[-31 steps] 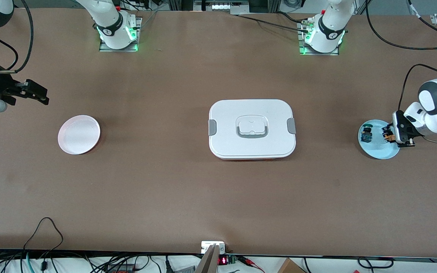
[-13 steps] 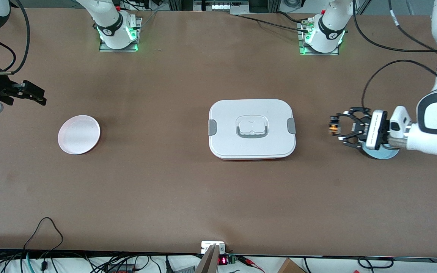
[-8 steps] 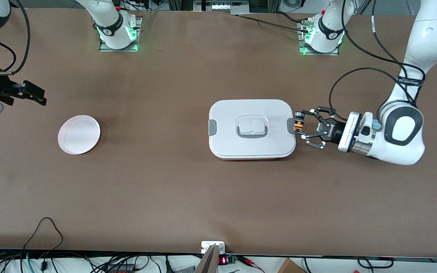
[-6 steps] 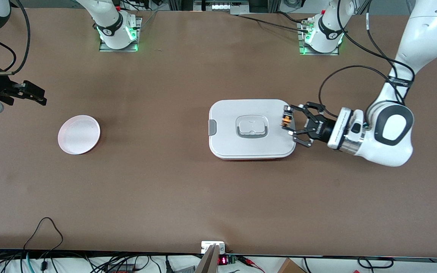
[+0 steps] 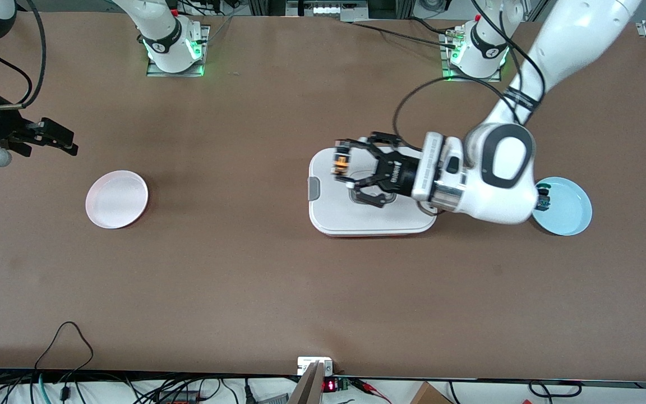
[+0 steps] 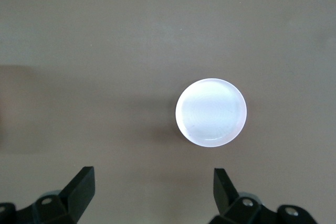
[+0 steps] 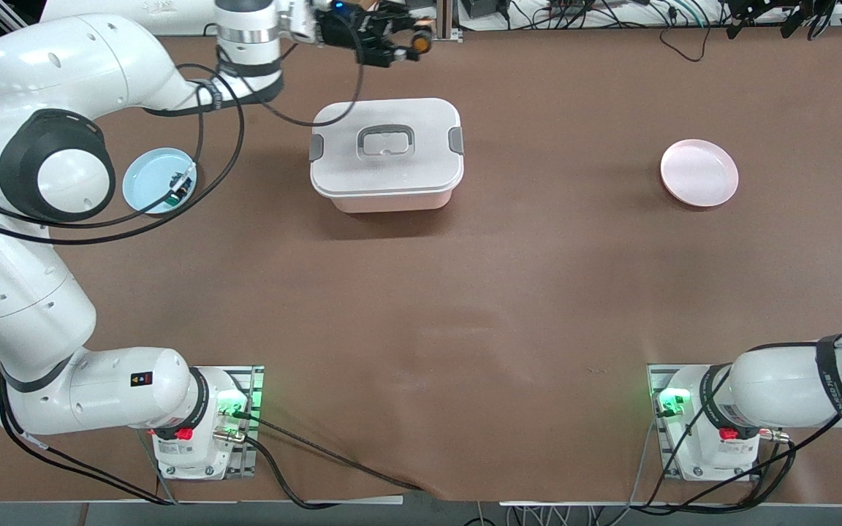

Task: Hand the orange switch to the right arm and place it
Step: 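Lift the orange switch with the left gripper and carry it over the box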

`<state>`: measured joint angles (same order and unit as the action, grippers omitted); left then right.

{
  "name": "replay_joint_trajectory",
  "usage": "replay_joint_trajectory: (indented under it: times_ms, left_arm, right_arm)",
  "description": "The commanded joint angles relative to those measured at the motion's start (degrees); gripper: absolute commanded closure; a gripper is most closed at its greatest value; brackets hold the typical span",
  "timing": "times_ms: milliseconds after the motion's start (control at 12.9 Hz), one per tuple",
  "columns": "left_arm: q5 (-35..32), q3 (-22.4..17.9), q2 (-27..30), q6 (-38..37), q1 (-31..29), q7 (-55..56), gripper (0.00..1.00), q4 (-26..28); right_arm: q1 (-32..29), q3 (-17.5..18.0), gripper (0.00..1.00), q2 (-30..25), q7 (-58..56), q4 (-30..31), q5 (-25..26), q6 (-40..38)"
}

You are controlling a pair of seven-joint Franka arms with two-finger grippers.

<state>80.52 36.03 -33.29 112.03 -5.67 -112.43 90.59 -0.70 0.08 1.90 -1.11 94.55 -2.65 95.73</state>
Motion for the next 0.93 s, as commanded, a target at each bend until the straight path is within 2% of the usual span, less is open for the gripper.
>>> replay_joint_trajectory:
  times_ms: [0, 155, 309, 464, 619, 696, 851]
  left_arm:
    - [4.64, 5.51, 2.17, 13.94, 2.67, 3.25, 1.0, 0.29]
    - [5.27, 10.44, 2.09, 24.68, 5.21, 5.72, 1.0, -1.72]
    - [5.44, 10.72, 2.0, 28.32, 9.17, 8.01, 1.0, -2.61]
    - [5.0, 10.55, 1.39, 28.42, 11.2, 7.93, 1.0, -3.23]
    - [5.18, 10.55, 1.21, 28.51, 12.34, 8.02, 1.0, -3.23]
    - [5.0, 10.37, 1.21, 29.03, 12.7, 8.02, 1.0, -3.31]
    - [5.0, 10.37, 1.12, 30.18, 13.05, 7.76, 1.0, -3.75]
  right_arm:
    - [-1.49, -0.95, 0.0, 0.12, -0.65, -0.33, -3.49, 0.16]
    - [-1.23, -0.87, 0.0, 0.74, -0.74, -0.77, -4.29, -0.63]
    - [-1.32, -0.95, 0.0, 0.83, -2.57, -0.77, -6.56, -2.12]
    - [-1.58, -1.13, 0.0, 1.18, -3.37, -0.6, -17.42, -2.39]
    - [-1.41, -1.04, 0.0, 2.23, -3.38, -0.51, -22.64, -3.09]
    - [-1.41, -0.95, 0.0, 2.84, -3.46, -0.33, -26.84, -4.31]
    - [-2.54, -1.13, 0.0, 5.82, -3.55, -0.33, -40.0, -9.57]
